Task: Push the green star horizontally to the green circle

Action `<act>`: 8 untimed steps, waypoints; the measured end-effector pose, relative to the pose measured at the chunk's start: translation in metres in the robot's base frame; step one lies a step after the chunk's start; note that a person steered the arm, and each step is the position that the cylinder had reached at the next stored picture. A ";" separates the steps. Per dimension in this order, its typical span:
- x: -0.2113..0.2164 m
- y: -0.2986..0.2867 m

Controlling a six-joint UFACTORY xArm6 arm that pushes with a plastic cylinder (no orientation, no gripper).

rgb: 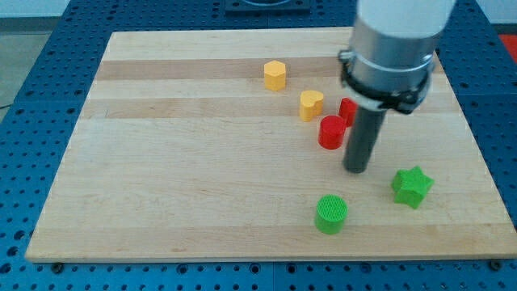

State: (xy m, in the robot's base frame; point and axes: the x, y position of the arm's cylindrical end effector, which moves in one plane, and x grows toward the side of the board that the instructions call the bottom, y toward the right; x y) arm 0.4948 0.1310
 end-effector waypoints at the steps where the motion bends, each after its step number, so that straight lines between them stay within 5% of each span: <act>1: -0.001 0.058; 3: 0.049 0.080; 5: 0.043 0.103; 6: 0.016 0.081; 8: 0.039 0.035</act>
State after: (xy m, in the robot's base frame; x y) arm 0.5335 0.1658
